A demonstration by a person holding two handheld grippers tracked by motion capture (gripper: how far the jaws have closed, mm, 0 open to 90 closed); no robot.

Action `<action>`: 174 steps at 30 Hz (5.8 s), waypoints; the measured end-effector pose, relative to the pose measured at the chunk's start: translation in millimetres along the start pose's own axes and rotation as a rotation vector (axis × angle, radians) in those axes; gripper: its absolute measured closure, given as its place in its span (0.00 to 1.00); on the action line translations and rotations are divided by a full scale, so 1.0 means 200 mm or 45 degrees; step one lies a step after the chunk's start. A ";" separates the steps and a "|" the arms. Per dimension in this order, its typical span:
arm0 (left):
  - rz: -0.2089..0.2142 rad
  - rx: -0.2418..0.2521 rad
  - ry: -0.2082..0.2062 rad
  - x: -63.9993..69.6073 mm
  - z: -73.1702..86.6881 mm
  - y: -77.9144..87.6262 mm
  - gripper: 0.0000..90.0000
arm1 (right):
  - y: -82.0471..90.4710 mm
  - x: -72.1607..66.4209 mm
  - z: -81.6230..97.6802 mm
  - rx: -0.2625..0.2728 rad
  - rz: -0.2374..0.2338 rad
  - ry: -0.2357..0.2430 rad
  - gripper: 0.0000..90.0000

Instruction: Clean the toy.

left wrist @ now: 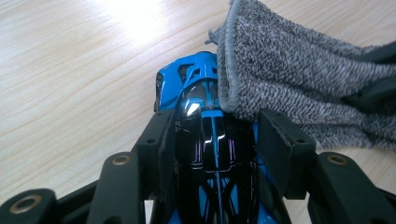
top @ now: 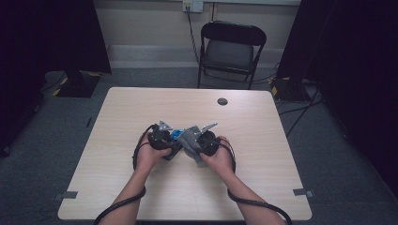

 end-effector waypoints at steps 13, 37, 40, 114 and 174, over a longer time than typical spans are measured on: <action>-0.005 -0.001 0.001 0.00 0.00 0.00 0.53 | 0.06 0.22 0.03 0.037 0.123 -0.119 0.86; -0.001 0.007 0.001 0.00 0.00 0.00 0.53 | 0.09 0.12 -0.05 0.088 -0.001 -0.039 0.53; 0.000 0.007 0.006 0.00 0.00 0.00 0.53 | 0.08 0.15 -0.05 0.098 0.001 -0.026 0.54; -0.014 0.009 0.027 0.00 0.00 0.00 0.57 | 0.00 -0.44 -0.05 0.039 -0.319 0.208 0.89; -0.037 0.008 0.022 0.00 0.00 0.01 0.57 | 0.13 0.31 0.00 0.113 0.042 -0.217 0.89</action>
Point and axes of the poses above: each handheld gripper's, and its own axes: y roughly backward along the jaws, z roughly out of its underside, x roughly to its right, the point moved 7 cm from there along -y, roughly forward along the jaws, and after that the axes turned 9 degrees about y, right-handed, at the moved point
